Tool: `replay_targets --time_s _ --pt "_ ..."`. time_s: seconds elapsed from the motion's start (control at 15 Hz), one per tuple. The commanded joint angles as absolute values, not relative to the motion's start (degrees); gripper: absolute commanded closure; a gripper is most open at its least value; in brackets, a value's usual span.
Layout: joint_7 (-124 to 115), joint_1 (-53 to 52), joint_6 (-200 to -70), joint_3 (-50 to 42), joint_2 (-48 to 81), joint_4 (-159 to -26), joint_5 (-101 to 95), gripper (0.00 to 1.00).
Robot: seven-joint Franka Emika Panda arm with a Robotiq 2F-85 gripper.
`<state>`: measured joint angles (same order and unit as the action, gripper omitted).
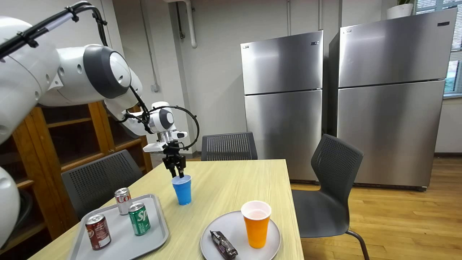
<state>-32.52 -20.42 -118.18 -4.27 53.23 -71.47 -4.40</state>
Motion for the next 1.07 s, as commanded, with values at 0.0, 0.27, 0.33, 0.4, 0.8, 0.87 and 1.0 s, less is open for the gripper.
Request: replay_targets --time_s 0.0,0.27,0.33,0.4,0.8,0.87,1.0 --pt "-34.3 -20.7 -115.8 -4.5 51.1 -70.5 -5.4 0.12" --pt "-34.2 -19.9 -116.1 -4.4 48.0 -72.3 -4.9 0.00" --pt "-34.1 -19.7 -116.2 -4.4 47.3 -72.9 -4.9 0.00" --pt "-34.1 -19.5 -116.4 -4.4 46.4 -73.5 -4.9 0.00" --pt "-33.8 -17.0 -118.0 -5.1 39.8 -80.5 -4.7 0.00" --pt "-33.7 -16.4 -118.3 -5.2 38.4 -82.1 -4.6 0.00" --pt "-33.6 -15.1 -118.7 -5.4 35.6 -85.2 -4.5 0.00"
